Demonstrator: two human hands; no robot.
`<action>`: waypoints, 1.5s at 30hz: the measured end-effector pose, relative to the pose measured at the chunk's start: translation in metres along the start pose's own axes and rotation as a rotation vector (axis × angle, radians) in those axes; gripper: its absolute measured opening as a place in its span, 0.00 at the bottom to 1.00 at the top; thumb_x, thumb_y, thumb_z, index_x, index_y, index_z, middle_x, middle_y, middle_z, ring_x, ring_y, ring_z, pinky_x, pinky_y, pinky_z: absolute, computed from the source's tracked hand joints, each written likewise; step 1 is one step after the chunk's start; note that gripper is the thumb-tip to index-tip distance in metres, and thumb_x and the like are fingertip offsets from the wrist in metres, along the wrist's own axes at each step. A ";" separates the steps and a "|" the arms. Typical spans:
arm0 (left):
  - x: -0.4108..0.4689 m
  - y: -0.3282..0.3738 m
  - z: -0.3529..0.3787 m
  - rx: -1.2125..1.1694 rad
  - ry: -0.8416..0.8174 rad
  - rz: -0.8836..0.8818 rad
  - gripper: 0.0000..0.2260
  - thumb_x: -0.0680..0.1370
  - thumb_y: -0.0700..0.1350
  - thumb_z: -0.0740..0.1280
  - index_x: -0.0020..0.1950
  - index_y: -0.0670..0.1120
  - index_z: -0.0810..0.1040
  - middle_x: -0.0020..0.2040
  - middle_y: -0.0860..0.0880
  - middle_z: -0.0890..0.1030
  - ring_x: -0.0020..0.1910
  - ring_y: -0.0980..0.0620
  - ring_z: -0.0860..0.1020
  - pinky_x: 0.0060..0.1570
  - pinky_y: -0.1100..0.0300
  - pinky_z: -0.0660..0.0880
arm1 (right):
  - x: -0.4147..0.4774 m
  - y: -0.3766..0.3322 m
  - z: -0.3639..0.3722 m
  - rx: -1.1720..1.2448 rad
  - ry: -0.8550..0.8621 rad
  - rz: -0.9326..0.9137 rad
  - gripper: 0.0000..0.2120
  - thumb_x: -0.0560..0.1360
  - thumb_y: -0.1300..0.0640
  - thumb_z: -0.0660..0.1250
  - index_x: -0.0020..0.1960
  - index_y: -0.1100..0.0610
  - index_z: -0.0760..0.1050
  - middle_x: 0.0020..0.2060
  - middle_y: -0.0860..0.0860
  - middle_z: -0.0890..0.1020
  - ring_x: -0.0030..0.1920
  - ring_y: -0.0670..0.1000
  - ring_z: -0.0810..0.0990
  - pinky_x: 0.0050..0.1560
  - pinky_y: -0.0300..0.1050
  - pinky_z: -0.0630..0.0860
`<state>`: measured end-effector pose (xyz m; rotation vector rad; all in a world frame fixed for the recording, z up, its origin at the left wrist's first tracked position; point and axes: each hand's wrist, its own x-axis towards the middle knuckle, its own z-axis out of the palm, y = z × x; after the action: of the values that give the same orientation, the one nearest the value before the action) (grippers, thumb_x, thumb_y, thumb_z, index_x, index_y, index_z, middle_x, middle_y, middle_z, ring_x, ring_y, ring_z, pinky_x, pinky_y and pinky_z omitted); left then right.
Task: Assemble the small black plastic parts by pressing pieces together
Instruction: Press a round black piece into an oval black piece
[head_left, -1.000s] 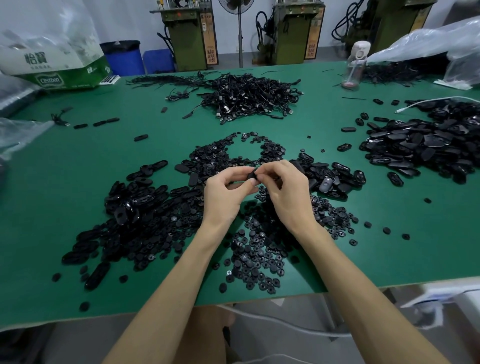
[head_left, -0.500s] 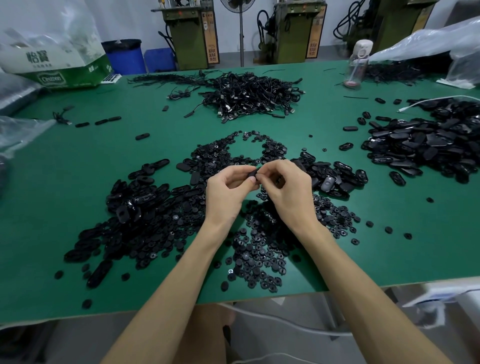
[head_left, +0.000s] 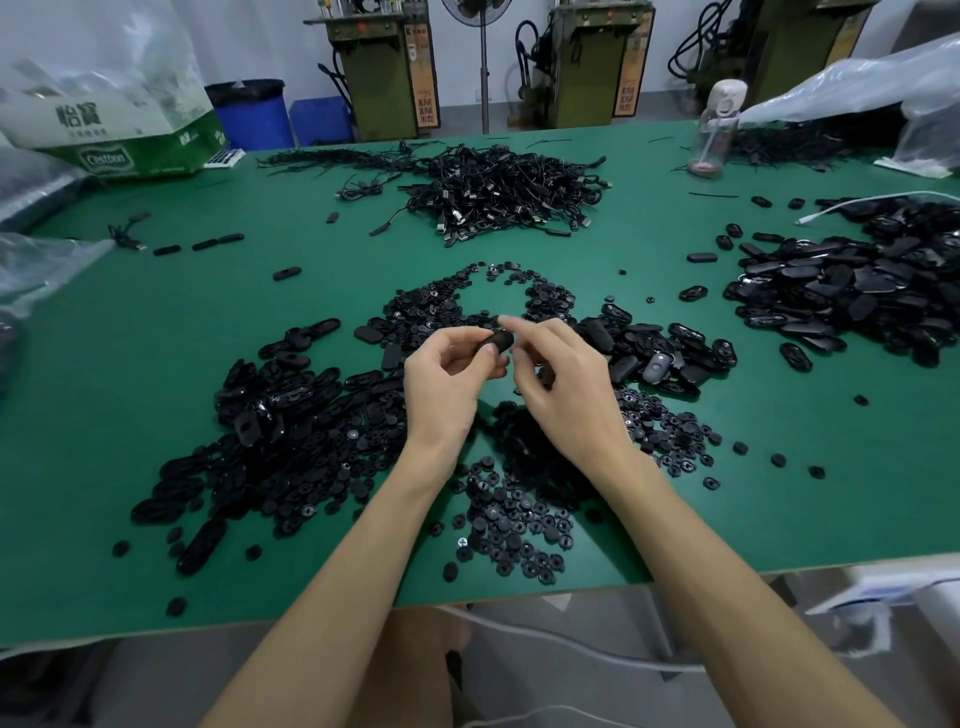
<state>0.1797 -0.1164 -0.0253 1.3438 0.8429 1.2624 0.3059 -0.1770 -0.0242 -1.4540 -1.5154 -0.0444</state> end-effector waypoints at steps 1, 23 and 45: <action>0.000 0.001 0.000 0.001 -0.015 0.004 0.05 0.79 0.33 0.71 0.54 0.39 0.82 0.46 0.46 0.87 0.46 0.47 0.87 0.48 0.59 0.83 | 0.001 0.000 0.000 0.010 0.016 0.025 0.15 0.82 0.62 0.66 0.67 0.56 0.79 0.51 0.49 0.80 0.49 0.48 0.80 0.51 0.50 0.80; -0.001 0.002 0.001 0.127 -0.082 0.030 0.08 0.77 0.32 0.71 0.50 0.43 0.83 0.47 0.42 0.87 0.46 0.43 0.86 0.53 0.48 0.84 | 0.001 0.003 -0.002 0.080 0.029 0.067 0.05 0.80 0.62 0.71 0.55 0.58 0.83 0.47 0.48 0.85 0.47 0.43 0.82 0.50 0.41 0.80; -0.002 0.006 -0.001 0.080 -0.077 0.032 0.05 0.77 0.34 0.74 0.53 0.40 0.84 0.45 0.45 0.88 0.42 0.47 0.87 0.46 0.58 0.83 | 0.001 0.005 -0.002 0.080 0.059 0.016 0.08 0.80 0.64 0.69 0.57 0.55 0.82 0.49 0.48 0.84 0.49 0.44 0.82 0.52 0.42 0.79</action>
<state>0.1778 -0.1192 -0.0198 1.4655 0.8291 1.2043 0.3111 -0.1758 -0.0250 -1.3895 -1.4415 -0.0161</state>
